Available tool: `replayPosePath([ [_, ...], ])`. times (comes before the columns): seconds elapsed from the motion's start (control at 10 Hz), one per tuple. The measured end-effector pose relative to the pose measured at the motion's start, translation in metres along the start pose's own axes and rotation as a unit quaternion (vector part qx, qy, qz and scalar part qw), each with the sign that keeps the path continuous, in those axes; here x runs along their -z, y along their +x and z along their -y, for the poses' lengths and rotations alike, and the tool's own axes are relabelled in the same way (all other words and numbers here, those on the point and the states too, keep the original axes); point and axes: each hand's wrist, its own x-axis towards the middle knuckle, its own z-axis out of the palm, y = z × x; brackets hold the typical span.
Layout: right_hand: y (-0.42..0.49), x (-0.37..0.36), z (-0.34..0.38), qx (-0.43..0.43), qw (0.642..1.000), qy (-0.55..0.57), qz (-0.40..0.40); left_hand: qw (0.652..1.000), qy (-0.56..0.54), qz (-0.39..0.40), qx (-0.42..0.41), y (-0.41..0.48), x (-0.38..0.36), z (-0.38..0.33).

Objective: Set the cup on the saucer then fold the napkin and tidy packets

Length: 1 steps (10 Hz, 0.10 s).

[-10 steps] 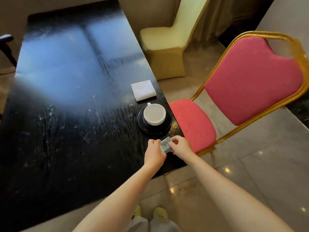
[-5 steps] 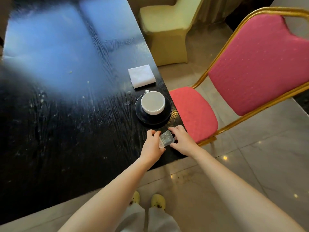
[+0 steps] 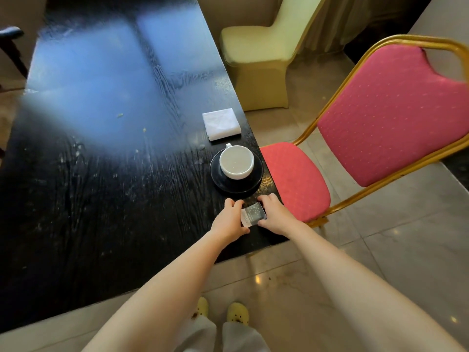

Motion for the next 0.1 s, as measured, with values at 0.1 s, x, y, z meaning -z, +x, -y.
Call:
replayPosePath([
  [0.1,0.0006,0.016,0.0116,-0.023,0.997,-0.061,0.034,0.996,0.029,0.07,0.039,-0.0011,0.0346,0.0012],
])
